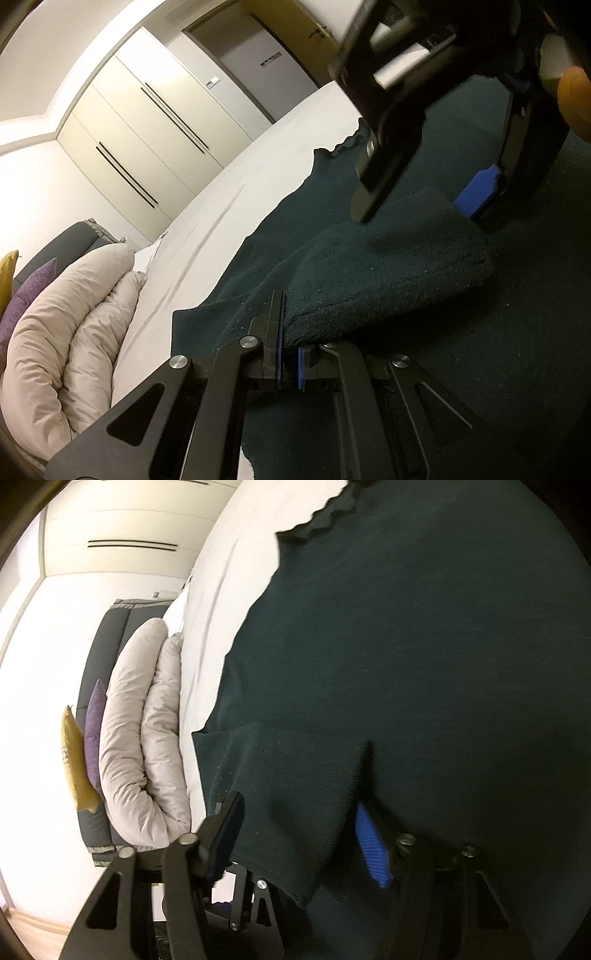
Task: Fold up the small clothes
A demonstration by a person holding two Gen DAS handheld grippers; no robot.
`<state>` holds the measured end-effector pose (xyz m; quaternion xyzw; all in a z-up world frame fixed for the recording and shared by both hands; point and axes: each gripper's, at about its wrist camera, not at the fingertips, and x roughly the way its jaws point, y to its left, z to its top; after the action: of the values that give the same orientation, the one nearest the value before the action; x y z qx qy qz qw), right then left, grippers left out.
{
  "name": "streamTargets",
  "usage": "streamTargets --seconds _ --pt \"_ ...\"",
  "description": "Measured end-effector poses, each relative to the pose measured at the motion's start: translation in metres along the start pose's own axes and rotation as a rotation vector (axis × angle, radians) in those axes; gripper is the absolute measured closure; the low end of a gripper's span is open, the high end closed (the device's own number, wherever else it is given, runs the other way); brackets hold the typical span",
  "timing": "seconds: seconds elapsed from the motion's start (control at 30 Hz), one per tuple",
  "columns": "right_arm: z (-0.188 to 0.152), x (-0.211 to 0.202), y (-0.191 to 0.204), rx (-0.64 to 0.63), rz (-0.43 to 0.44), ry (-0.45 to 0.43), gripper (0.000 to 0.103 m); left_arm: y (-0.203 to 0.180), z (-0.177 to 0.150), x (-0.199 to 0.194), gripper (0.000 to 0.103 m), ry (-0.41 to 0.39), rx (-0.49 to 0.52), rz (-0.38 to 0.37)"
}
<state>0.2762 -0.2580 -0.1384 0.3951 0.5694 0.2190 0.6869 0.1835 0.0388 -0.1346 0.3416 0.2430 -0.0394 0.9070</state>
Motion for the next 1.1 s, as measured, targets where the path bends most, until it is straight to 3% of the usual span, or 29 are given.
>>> streamTargets --seconds 0.17,0.3,0.43,0.5,0.6,0.67,0.7,0.83,0.9,0.97,1.1 --pt "-0.001 0.009 0.003 -0.036 -0.038 0.009 0.094 0.001 -0.001 -0.001 0.099 0.004 -0.006 -0.002" --pt "0.005 -0.01 0.024 -0.158 -0.101 -0.038 0.095 0.003 0.002 -0.006 0.096 -0.01 -0.014 -0.021" --pt "0.025 -0.038 0.043 -0.247 -0.157 -0.095 0.095 0.023 0.011 -0.029 0.091 -0.084 -0.097 -0.142" --pt "0.036 -0.052 0.05 -0.285 -0.2 -0.127 0.095 0.038 0.013 -0.036 0.086 -0.107 -0.146 -0.165" --pt "0.052 -0.07 0.047 -0.294 -0.256 -0.161 0.095 0.077 0.006 -0.031 0.072 -0.097 -0.257 -0.18" --pt "0.063 -0.077 0.037 -0.278 -0.289 -0.171 0.095 0.104 -0.003 -0.022 0.049 -0.07 -0.36 -0.16" --pt "0.067 -0.076 0.032 -0.267 -0.31 -0.172 0.095 0.117 -0.009 -0.017 0.044 -0.056 -0.416 -0.157" --pt "0.072 -0.067 0.01 -0.224 -0.353 -0.162 0.095 0.163 -0.034 0.017 0.046 0.039 -0.614 -0.186" --pt "0.071 -0.065 0.0 -0.209 -0.358 -0.173 0.095 0.173 -0.045 0.03 0.056 0.086 -0.678 -0.208" --pt "0.074 -0.072 -0.009 -0.202 -0.355 -0.182 0.095 0.174 -0.049 0.038 0.069 0.115 -0.7 -0.24" --pt "0.076 -0.076 -0.014 -0.207 -0.363 -0.171 0.095 0.163 -0.046 0.043 0.07 0.122 -0.658 -0.256"
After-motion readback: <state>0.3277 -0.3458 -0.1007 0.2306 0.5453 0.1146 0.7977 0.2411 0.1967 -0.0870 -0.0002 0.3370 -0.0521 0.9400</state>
